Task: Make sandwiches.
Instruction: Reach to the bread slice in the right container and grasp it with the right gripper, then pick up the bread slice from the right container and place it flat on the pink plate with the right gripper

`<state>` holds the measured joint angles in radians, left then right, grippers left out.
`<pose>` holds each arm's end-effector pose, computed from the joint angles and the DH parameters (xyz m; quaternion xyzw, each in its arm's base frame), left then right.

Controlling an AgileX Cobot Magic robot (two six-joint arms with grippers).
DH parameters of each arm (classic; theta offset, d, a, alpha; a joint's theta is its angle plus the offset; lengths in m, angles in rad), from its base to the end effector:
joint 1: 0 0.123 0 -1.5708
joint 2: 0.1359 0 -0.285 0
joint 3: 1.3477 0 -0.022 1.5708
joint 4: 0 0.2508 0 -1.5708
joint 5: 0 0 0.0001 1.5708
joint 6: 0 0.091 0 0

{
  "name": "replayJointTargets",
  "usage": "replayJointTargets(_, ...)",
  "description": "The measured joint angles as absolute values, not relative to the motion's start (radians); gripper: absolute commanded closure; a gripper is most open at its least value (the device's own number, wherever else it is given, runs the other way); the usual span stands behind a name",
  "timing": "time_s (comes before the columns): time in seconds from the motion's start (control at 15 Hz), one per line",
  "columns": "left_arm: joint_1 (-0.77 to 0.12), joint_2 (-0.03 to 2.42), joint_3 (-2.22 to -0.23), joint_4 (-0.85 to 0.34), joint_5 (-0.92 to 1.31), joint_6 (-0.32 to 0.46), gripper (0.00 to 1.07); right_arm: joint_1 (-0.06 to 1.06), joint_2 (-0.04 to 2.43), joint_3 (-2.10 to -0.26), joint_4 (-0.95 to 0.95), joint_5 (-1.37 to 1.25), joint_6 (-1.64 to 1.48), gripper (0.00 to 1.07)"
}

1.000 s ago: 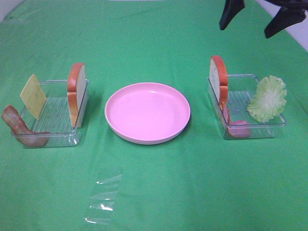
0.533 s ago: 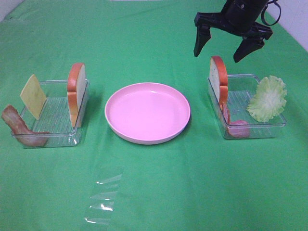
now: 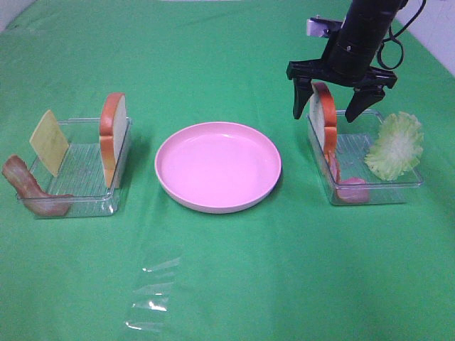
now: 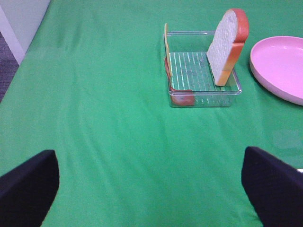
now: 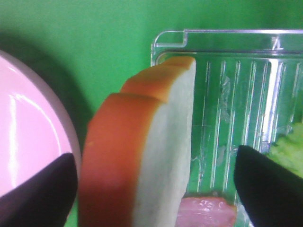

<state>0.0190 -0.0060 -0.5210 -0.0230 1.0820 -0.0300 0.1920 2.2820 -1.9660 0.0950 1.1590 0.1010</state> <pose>-0.0091 -0.0020 0.2813 -0.0201 0.8514 -0.0144 0.5239 0.4691 0.0992 0.1871 -0.0303 0.9943 0.0579 0.0837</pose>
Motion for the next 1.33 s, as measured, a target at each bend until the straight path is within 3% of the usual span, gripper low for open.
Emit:
replayJointTargets(0.2, 0.019, -0.006, -0.521, -0.023, 1.082, -0.03, 0.07, 0.192, 2.282, -1.966, 0.084, 1.164, 0.121, 0.68)
replayJointTargets(0.67, 0.019, -0.006, -0.521, -0.023, 1.082, -0.029, 0.07, 0.192, 2.282, -1.966, 0.076, 1.164, 0.126, 0.72)
replayJointTargets(0.8, 0.019, -0.006, -0.521, -0.023, 1.082, -0.029, 0.07, 0.192, 2.282, -1.966, 0.06, 1.167, 0.126, 0.99)
replayJointTargets(0.87, 0.019, -0.006, -0.521, -0.023, 1.082, -0.029, 0.07, 0.192, 2.282, -1.966, 0.056, 1.172, 0.126, 1.07)
replayJointTargets(1.33, 0.019, -0.006, -0.521, -0.023, 1.082, -0.027, 0.07, 0.192, 2.277, -1.966, 0.017, 1.182, 0.142, 1.07)
